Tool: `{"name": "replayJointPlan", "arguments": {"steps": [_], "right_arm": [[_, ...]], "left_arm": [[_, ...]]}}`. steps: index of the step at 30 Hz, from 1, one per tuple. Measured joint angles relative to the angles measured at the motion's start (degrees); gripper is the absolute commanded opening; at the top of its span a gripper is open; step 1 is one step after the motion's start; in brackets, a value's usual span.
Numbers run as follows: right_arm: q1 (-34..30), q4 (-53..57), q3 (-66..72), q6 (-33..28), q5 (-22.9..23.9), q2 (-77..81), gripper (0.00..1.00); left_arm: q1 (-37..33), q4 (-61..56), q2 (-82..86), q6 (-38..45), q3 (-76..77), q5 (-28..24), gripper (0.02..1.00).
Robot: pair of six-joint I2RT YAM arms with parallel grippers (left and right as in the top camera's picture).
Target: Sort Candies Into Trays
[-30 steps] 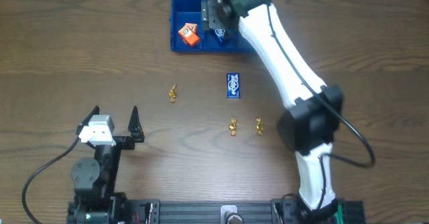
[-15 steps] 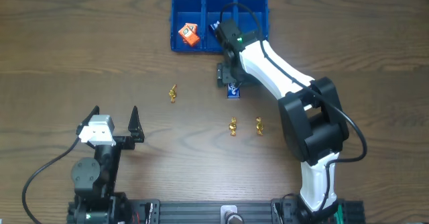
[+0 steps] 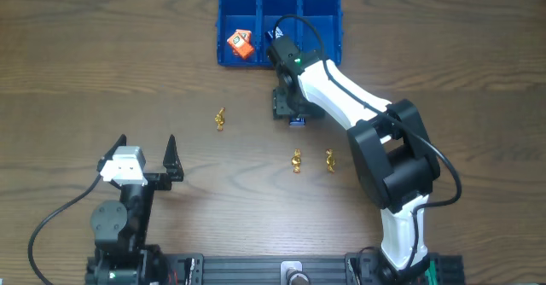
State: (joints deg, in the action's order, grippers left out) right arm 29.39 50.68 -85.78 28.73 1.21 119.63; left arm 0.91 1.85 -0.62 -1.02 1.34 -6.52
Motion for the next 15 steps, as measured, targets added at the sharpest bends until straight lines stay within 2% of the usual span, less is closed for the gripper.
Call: {"name": "replayJointPlan", "arguments": {"steps": [4,6,9,12,15], "right_arm": [[0.1,0.0,0.0,0.4,0.0,0.1,0.663],[0.1,0.0,0.0,0.4,0.0,0.7,0.619],[0.1,-0.2,-0.1,1.0,-0.2,1.9,0.465],[0.1,-0.3,-0.1,1.2,-0.3,1.9,0.362],[0.1,-0.3,-0.1,1.1,-0.3,1.9,0.31]], "left_arm": [[0.0,0.0,0.0,0.0,0.0,0.0,0.998],[0.0,0.0,0.0,0.0,0.0,0.0,0.998],[0.0,0.0,0.0,0.0,0.0,0.0,0.998],[0.0,0.0,0.0,0.0,0.0,0.0,0.998],[0.0,0.0,0.0,0.0,0.0,0.0,0.998]]}}
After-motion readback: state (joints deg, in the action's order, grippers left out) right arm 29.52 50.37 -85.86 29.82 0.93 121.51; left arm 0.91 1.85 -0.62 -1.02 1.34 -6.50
